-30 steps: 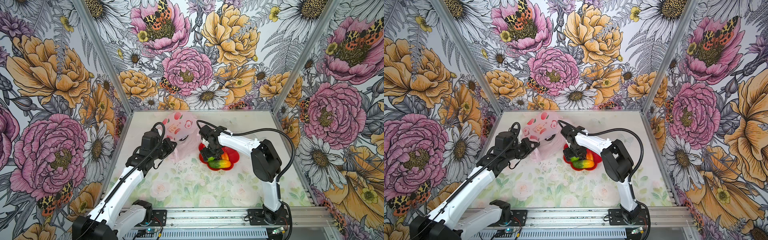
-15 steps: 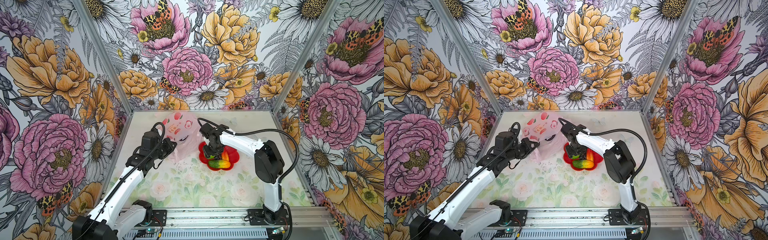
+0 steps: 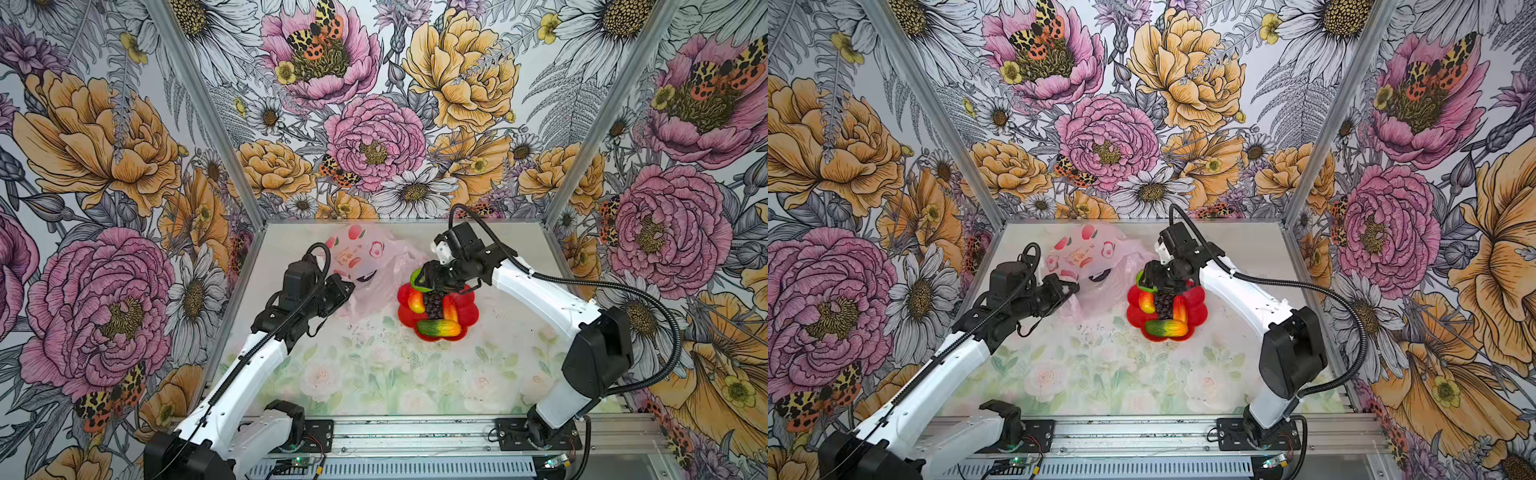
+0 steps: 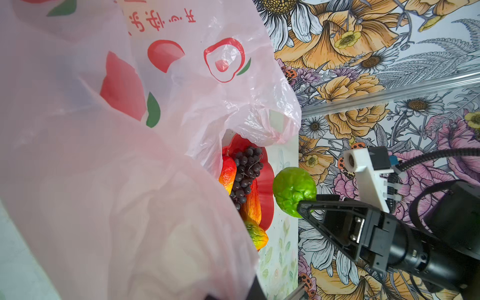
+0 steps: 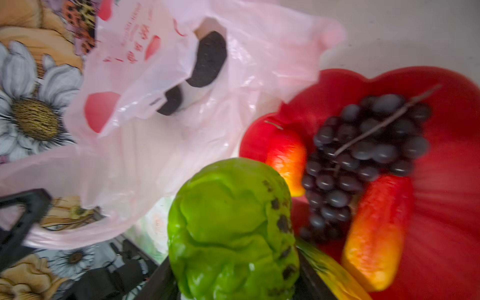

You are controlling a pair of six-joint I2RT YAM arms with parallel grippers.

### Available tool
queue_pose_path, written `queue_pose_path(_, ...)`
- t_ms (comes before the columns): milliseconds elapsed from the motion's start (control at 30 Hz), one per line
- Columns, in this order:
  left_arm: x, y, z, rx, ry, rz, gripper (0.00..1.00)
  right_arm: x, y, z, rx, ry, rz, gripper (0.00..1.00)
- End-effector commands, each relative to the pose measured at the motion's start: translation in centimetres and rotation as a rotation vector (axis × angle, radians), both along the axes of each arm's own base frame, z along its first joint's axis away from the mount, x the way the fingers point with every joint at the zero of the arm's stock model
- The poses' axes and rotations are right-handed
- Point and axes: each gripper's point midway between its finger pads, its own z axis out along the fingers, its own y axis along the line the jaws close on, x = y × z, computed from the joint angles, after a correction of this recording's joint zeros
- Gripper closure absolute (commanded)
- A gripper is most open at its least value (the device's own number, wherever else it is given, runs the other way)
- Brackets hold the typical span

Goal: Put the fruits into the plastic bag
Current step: 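Grasp the green custard apple with the right gripper and lift it, then carry the custard apple into the bag's mouth and open the right gripper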

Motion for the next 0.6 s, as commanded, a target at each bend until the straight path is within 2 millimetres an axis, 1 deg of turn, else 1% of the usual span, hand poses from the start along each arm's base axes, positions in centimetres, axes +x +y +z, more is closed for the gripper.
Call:
queue_pose_path(0,0.3,-1.2,2.0,-0.028,-0.059,-0.05,1.0,-0.2,4.9,3.3,0.201,0.004,0.062,0.48)
queue_pose_path(67,0.2,-1.3,2.2,-0.026,-0.065,-0.058,1.0,-0.3,6.5,3.1,0.206,0.016,0.086,0.48)
queue_pose_path(133,0.1,-1.4,2.4,-0.028,-0.072,-0.062,1.0,-0.3,8.3,2.4,0.208,0.039,0.116,0.48)
queue_pose_path(267,0.0,-1.2,2.7,-0.028,-0.081,-0.054,1.0,0.2,10.8,0.6,0.197,0.067,0.15,0.48)
queue_pose_path(467,-0.1,-1.0,3.4,-0.027,-0.106,-0.058,1.0,2.1,13.9,-1.4,0.203,0.105,0.158,0.49)
queue_pose_path(567,-0.1,-1.1,3.4,-0.03,-0.103,-0.058,1.0,3.6,15.0,-2.3,0.196,0.107,0.127,0.5)
